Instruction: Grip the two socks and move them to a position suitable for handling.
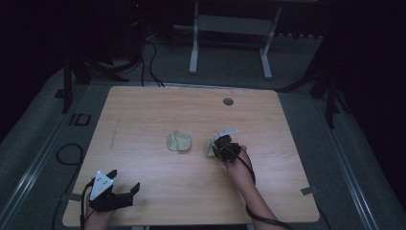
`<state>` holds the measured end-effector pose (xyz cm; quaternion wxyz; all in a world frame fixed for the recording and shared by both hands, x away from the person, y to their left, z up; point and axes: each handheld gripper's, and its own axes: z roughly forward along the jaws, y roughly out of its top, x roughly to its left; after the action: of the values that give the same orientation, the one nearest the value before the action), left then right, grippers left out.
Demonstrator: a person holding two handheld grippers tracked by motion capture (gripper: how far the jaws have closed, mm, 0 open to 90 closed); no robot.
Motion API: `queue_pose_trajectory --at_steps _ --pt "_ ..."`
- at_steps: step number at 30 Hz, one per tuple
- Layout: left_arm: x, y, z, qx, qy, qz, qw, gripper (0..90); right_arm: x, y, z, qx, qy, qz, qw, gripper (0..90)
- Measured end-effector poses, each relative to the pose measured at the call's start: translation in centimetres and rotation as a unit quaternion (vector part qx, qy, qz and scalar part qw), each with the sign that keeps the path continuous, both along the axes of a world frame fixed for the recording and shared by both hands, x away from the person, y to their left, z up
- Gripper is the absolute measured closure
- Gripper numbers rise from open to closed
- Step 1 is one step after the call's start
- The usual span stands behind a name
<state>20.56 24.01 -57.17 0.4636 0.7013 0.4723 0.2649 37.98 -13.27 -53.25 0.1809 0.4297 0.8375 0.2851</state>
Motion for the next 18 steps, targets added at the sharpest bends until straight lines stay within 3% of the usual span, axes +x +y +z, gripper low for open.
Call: queue_pose_trajectory --at_steps 6,9,18 --pt "0.0 -0.1 0.0 0.001 0.000 -0.001 1.0000 2.1 -2.3 0.1 1.9 0.016 -0.013 0.013 0.9997 83.2" --pt "0.0 -0.1 0.1 0.002 0.001 -0.001 1.0000 2.0 -3.8 0.3 2.5 0.012 -0.024 0.018 0.9995 83.2" --pt "0.0 -0.3 0.1 -0.001 -0.001 -0.003 1.0000 2.1 -9.6 0.0 5.1 0.014 -0.069 0.042 0.9966 83.1"
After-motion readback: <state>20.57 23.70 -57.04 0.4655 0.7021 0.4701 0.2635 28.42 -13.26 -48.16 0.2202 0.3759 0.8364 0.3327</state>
